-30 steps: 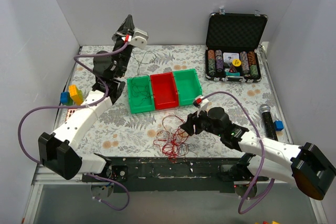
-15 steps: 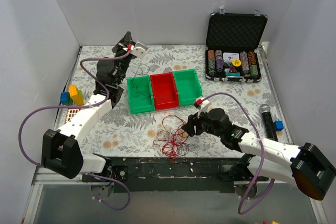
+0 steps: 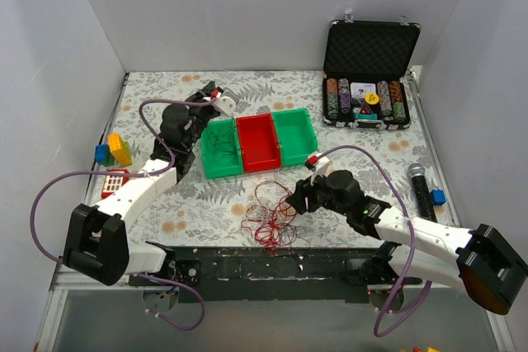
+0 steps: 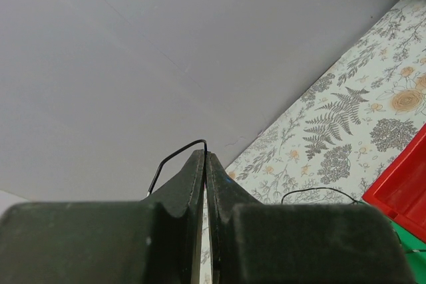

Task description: Untangle the cables

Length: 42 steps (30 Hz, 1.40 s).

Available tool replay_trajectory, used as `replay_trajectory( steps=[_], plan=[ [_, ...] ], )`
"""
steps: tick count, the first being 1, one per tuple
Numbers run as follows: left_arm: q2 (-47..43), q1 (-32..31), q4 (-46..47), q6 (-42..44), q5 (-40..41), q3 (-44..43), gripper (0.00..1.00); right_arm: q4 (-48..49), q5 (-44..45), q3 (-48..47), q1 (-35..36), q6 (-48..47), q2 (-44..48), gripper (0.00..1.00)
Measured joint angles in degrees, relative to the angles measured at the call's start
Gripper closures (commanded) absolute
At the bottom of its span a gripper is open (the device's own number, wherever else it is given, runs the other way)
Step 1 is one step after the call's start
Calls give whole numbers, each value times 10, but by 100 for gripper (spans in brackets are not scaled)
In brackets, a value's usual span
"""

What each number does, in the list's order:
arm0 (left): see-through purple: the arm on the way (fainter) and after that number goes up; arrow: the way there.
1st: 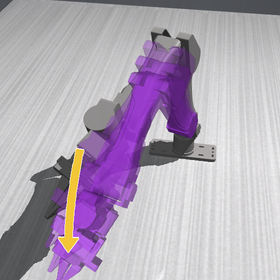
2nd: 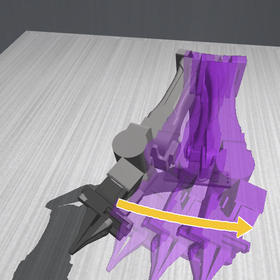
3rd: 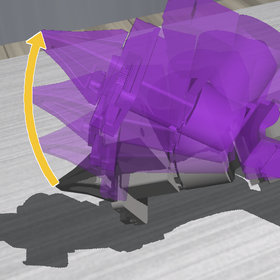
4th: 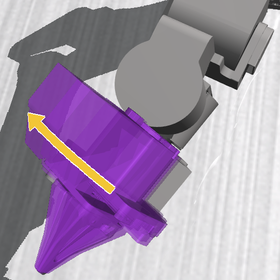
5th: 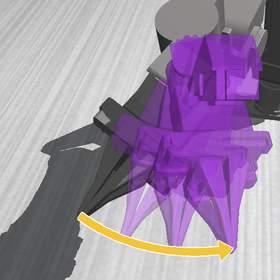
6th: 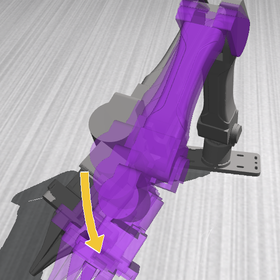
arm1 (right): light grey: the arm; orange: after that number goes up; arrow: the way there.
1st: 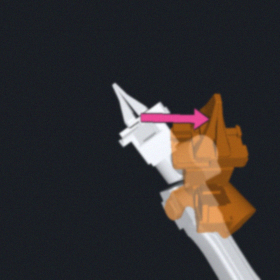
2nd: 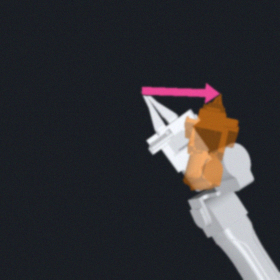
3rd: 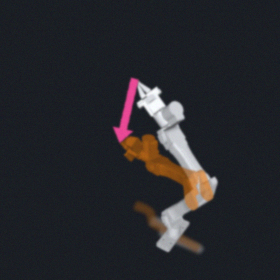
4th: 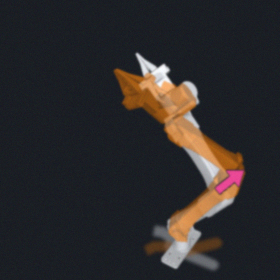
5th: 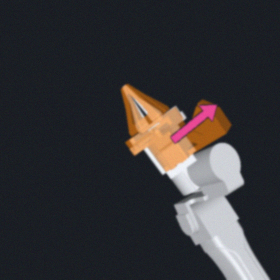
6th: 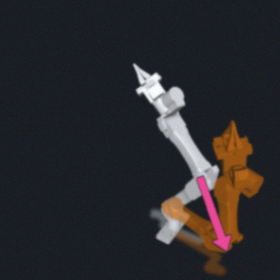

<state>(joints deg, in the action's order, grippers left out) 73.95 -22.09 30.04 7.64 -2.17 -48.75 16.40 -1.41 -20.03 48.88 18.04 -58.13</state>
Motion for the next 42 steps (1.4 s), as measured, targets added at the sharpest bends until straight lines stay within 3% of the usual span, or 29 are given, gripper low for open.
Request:
replay_trajectory(
  steps=[5,14,24,42],
  plan=[
    [15,0,14,18,1,9,100,0,2,0,0,0,0,40],
    [16,0,45,96,-36,122,100,0,2,0,0,0,-2,40],
    [89,0,26,78,-39,52,100,0,2,0,0,2,-9,40],
    [207,0,48,100,-38,85,100,-16,2,-8,-1,2,-25,41]
  ],
)
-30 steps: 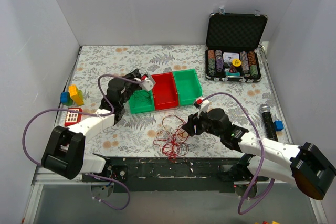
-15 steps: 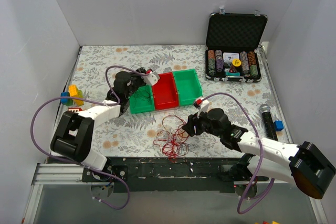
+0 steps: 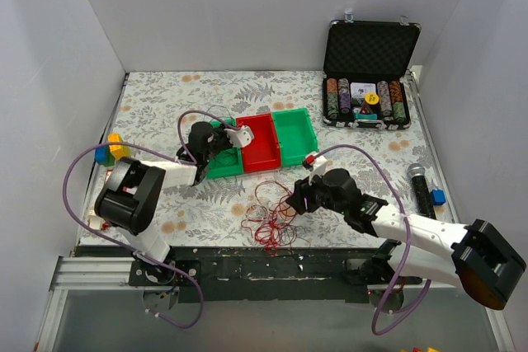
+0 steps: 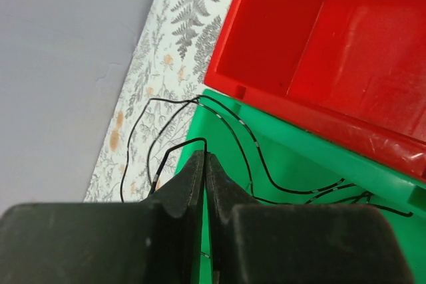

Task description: Untangle the cables

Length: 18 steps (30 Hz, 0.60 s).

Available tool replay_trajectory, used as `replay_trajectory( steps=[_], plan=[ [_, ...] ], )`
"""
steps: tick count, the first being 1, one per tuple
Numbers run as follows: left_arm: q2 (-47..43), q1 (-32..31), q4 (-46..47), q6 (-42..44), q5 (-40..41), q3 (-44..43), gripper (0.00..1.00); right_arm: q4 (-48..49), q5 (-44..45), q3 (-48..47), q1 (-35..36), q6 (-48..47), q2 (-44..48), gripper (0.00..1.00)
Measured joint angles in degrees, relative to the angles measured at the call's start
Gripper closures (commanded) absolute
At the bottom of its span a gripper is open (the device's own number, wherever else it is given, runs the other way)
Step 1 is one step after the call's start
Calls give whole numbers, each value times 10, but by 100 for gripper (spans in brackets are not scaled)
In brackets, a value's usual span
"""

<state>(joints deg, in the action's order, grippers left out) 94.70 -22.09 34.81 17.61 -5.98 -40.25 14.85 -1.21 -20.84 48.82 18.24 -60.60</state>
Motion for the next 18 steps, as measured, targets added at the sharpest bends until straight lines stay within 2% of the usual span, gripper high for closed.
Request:
replay_trajectory(
  steps=[8,9,11,15,17,18],
  plan=[
    [79,0,-22,-11,34,-43,100,-16,0,-32,-1,-4,0,42],
    [83,0,-37,-19,37,-54,95,-17,0,-35,-1,-5,0,42],
    [79,2,-63,-33,36,-70,80,-19,0,-38,-2,-5,1,42],
    [38,3,-123,-64,18,-84,34,-20,0,-38,-4,-6,5,42],
    [2,6,-157,-76,-2,-85,16,-20,0,-38,-4,-6,7,42],
    [-20,8,-176,-84,-14,-85,12,-20,0,-38,-4,-6,8,42]
  ],
)
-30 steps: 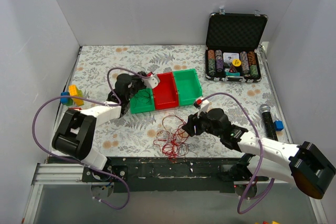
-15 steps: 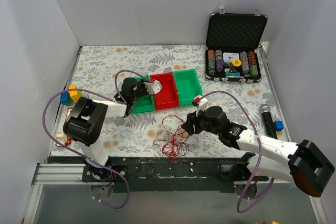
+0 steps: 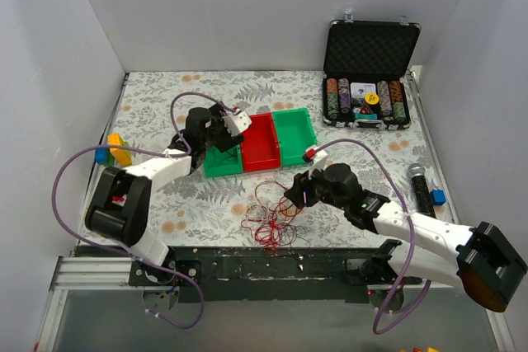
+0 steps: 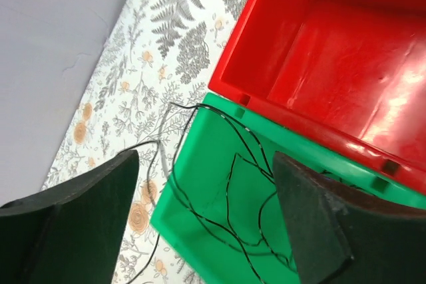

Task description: Untangle the cables

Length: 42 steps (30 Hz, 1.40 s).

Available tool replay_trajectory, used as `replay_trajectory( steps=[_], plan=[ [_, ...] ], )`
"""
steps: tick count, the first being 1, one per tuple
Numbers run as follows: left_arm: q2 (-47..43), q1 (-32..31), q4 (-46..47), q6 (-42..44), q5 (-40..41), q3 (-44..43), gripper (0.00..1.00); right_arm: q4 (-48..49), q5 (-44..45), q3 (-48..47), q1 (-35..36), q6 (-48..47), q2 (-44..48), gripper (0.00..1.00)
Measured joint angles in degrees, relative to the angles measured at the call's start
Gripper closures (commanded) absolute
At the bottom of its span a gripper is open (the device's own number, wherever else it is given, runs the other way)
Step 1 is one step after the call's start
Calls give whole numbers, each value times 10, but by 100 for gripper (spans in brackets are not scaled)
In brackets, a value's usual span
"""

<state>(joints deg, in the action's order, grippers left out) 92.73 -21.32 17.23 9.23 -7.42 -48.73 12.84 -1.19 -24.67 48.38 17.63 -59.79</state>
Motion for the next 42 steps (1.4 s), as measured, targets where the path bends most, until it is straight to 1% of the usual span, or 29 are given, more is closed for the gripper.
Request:
replay_trajectory(
  steps=[1,5,11,14,17,20,22,24,25,27,30,33,37,40,42],
  plan=[
    [-22,2,-19,-5,-13,0,10,0,0,0,0,0,2,42],
    [-90,8,-85,-20,-56,-9,9,0,0,0,0,0,8,42],
    [-131,12,-160,-36,-85,-19,11,0,0,0,-1,0,22,42],
    [-137,14,-186,-61,-85,-24,16,0,10,0,-3,-1,32,42],
    [-139,14,-207,-82,-88,-32,23,0,23,0,-5,-2,39,42],
    [-143,15,-217,-79,-92,-20,32,-2,50,0,-12,-7,39,41],
    [-149,15,-219,-70,-93,-2,33,-15,72,-8,-21,-12,32,40],
    [-154,15,-227,-60,-93,18,35,-29,95,-28,-38,-17,10,38],
    [-157,15,-230,-56,-94,27,39,-32,103,-39,-49,-19,-2,37],
    [-167,15,-236,-50,-95,45,43,-33,117,-61,-70,-24,-26,37],
    [-191,15,-240,-40,-97,61,45,-33,143,-98,-99,-29,-73,37],
    [-239,15,-237,-19,-100,94,46,-31,200,-129,-116,-28,-113,37],
    [-291,15,-232,7,-102,143,47,-10,239,-137,-137,-28,-143,38],
    [-295,15,-224,20,-100,168,50,-7,248,-160,-146,-28,-186,41],
    [-284,15,-214,31,-91,179,53,-5,250,-176,-147,-26,-216,42]
  ],
)
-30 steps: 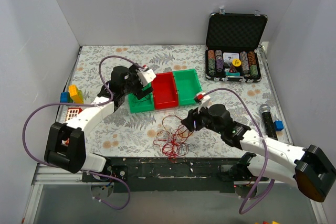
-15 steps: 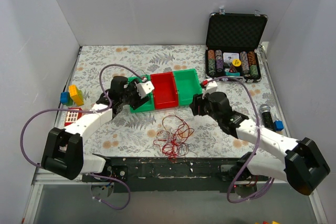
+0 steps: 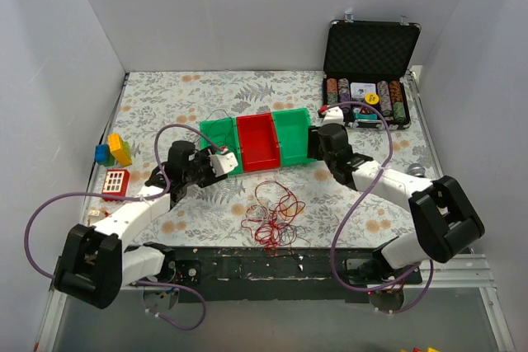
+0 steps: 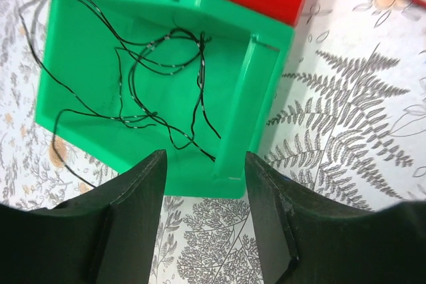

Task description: Untangle the cables

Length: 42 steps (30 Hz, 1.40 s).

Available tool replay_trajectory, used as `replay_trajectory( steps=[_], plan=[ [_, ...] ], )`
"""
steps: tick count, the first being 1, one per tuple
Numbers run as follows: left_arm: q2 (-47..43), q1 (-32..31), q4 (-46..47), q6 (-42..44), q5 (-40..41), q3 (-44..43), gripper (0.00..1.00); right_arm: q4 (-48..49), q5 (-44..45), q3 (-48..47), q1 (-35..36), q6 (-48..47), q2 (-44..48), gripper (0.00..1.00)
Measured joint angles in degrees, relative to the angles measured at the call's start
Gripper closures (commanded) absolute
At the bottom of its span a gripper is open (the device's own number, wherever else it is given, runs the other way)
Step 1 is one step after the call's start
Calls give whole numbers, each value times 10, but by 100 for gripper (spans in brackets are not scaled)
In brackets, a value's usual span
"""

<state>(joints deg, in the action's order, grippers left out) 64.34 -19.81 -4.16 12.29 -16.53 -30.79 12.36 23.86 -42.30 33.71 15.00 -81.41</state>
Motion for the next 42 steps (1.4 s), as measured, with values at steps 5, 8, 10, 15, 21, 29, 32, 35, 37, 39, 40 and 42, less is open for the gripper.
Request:
replay_trajectory(
  steps=[5,8,10,15,21,29,32,35,37,39,40,42],
  plan=[
    [72,4,48,21,43,4,59,16,-4,3,0,7,-24,49],
    [105,14,87,24,61,0,59,31,-10,19,0,13,-22,51],
    [120,20,97,20,70,-9,60,33,-19,35,1,18,-13,51],
    [122,26,74,0,67,-37,52,37,-30,84,18,30,42,44],
    [4,28,-27,-19,7,-43,35,11,-45,111,32,31,135,33],
    [-101,24,-132,5,-105,-63,30,5,-242,74,59,-20,132,39],
    [-83,23,-140,-2,-127,-67,19,-7,-343,24,78,-59,59,39],
    [-67,23,-129,-45,-126,-68,8,-34,-405,-17,99,-95,2,39],
    [-65,24,-117,-93,-123,-69,5,-57,-428,-46,110,-119,-29,39],
    [-62,25,-108,-137,-123,-77,2,-80,-443,-86,129,-145,-65,40],
    [-61,26,-103,-155,-123,-82,2,-89,-447,-101,134,-154,-79,41],
    [-60,29,-89,-188,-124,-87,2,-107,-451,-132,148,-174,-108,43]
  ],
)
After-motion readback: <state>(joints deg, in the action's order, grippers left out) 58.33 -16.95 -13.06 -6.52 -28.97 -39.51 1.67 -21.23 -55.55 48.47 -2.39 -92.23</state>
